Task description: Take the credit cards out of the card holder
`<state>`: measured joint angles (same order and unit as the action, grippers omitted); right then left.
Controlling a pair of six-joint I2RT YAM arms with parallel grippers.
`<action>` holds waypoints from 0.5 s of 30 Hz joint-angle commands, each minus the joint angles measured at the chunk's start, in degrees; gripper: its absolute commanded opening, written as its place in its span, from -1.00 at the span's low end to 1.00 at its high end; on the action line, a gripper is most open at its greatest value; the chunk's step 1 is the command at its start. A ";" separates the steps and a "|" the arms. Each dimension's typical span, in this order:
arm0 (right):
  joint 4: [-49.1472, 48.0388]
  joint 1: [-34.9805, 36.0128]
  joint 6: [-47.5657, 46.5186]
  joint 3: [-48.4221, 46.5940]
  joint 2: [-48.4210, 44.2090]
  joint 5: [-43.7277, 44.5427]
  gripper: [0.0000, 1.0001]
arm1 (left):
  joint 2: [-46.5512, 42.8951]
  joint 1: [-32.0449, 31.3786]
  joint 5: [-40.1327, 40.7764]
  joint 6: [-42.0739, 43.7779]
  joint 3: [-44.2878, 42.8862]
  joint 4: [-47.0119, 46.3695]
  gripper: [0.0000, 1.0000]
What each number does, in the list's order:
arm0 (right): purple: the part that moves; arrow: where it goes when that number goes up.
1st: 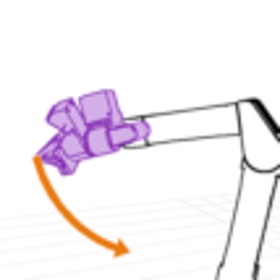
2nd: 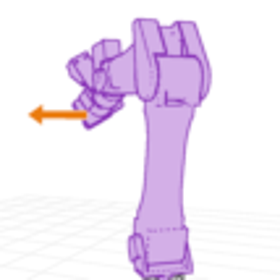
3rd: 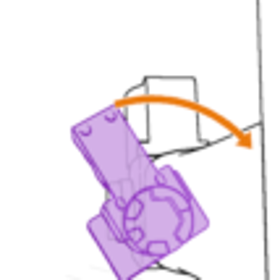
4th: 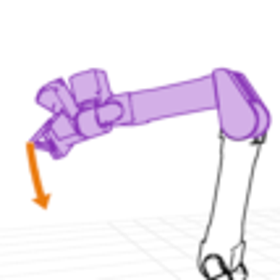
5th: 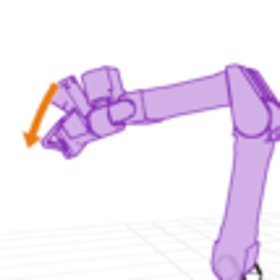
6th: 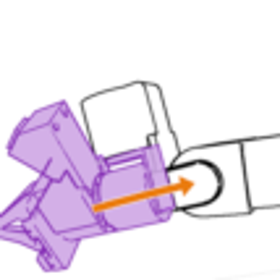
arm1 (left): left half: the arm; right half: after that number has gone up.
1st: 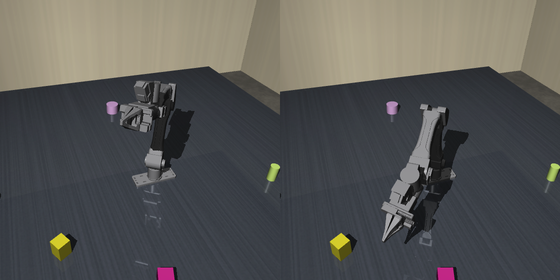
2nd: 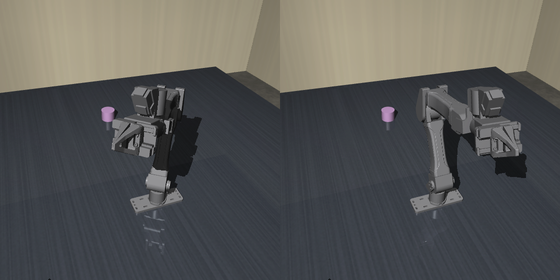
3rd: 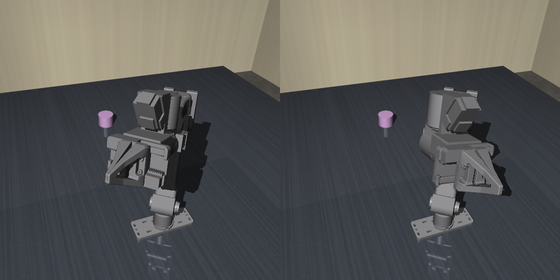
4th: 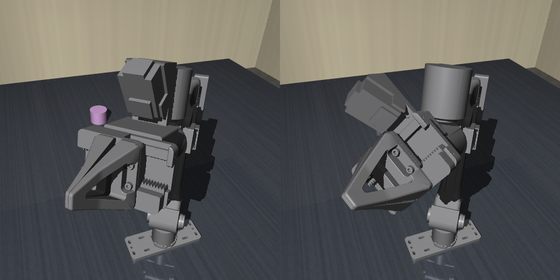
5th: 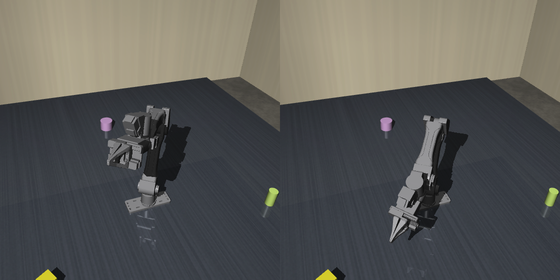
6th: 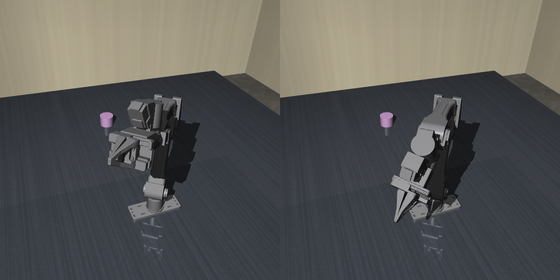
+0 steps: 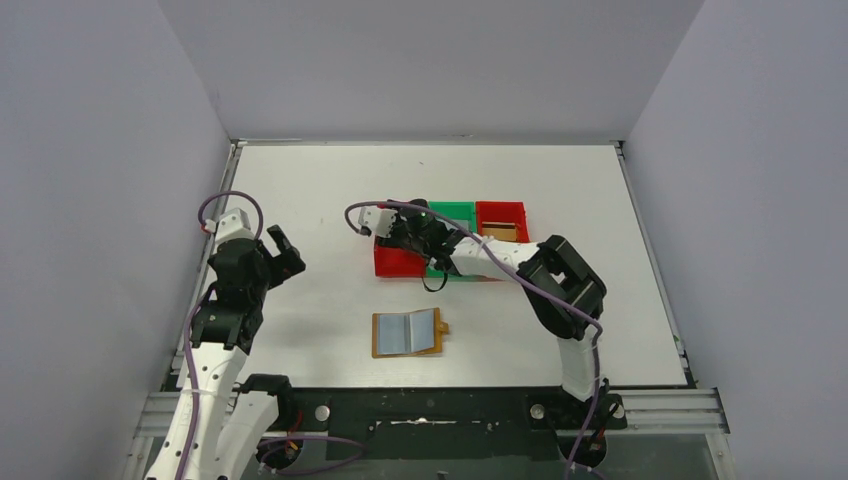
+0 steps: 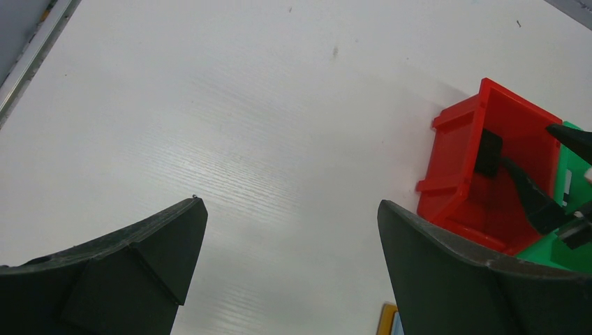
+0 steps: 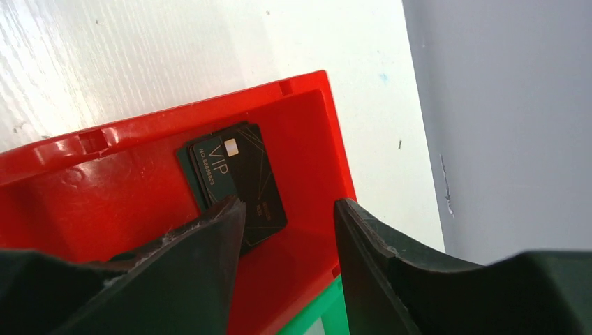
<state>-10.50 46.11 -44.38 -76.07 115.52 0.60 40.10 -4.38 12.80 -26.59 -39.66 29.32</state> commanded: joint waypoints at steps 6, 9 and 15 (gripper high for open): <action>-15.06 -0.25 27.18 10.17 -20.16 6.86 0.32 | -0.05 0.61 -1.27 0.32 -0.71 -2.95 0.92; -10.77 -0.29 45.53 12.69 -25.73 13.69 0.51 | -0.14 0.69 -1.39 0.31 -0.74 -3.02 0.92; 3.37 -0.33 68.44 17.50 -34.00 7.16 0.52 | -0.12 0.87 -1.83 0.31 -0.63 -3.21 0.92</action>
<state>-13.54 45.78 2.90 -62.52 85.47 9.93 40.21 -3.99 11.77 -26.59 -39.66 29.30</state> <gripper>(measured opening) 0.761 0.961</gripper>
